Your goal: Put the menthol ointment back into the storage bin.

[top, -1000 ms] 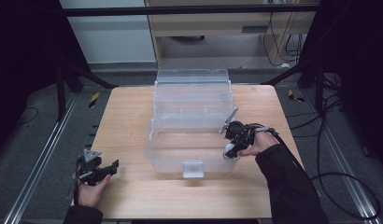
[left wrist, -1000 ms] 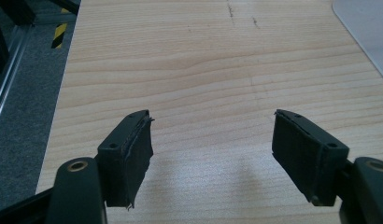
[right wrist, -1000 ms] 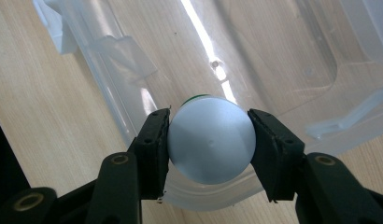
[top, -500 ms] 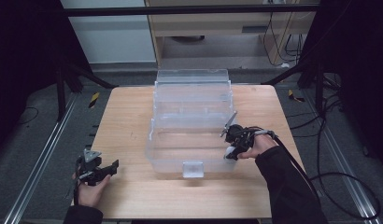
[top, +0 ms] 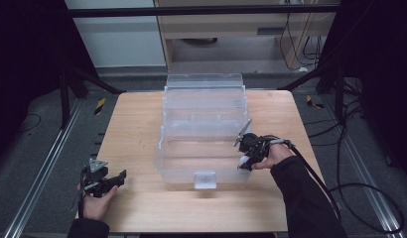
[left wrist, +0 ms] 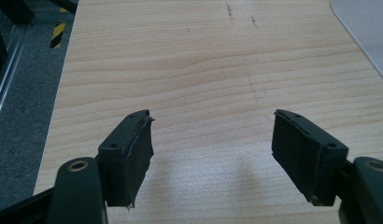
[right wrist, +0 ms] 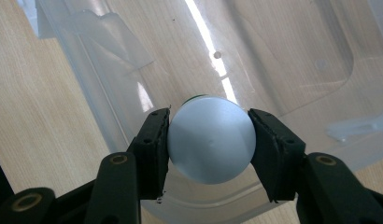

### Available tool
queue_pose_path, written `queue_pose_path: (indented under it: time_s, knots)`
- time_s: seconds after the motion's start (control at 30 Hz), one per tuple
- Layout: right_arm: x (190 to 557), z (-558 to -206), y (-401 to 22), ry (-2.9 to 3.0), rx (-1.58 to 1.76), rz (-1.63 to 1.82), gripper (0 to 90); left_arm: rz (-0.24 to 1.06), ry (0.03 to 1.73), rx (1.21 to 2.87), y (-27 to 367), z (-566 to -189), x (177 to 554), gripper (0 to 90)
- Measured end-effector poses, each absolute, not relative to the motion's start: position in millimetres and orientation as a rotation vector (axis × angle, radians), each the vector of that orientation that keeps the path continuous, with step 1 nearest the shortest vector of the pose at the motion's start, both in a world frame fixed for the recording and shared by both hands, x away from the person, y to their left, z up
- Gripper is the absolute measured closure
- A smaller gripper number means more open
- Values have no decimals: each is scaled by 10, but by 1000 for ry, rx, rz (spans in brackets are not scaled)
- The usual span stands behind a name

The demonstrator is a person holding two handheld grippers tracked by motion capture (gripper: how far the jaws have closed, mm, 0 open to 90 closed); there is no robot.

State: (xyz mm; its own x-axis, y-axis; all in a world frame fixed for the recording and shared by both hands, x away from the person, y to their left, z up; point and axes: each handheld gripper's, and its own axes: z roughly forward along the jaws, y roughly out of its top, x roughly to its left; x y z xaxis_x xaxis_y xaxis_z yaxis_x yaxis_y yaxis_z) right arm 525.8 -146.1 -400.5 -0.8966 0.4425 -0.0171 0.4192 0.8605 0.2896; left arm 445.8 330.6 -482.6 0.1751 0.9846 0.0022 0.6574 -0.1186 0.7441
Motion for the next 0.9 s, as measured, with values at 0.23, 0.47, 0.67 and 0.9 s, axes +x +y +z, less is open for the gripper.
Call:
queue_pose_path:
  time_s: [0.23,0.47,0.67,0.9]
  knots:
    - [5268,-4037,-1437,2956,704,401,501,692,1550,1844,3311,-4827,4457,285]
    - [5273,-4039,-1440,2958,696,401,499,691,1547,1843,3305,-4821,4453,285]
    - [5276,-4035,-1443,2956,698,408,486,684,1549,1846,3306,-4826,4458,285]
    - [5243,-3963,-1477,2900,722,490,395,681,1546,1837,3310,-4818,4456,294]
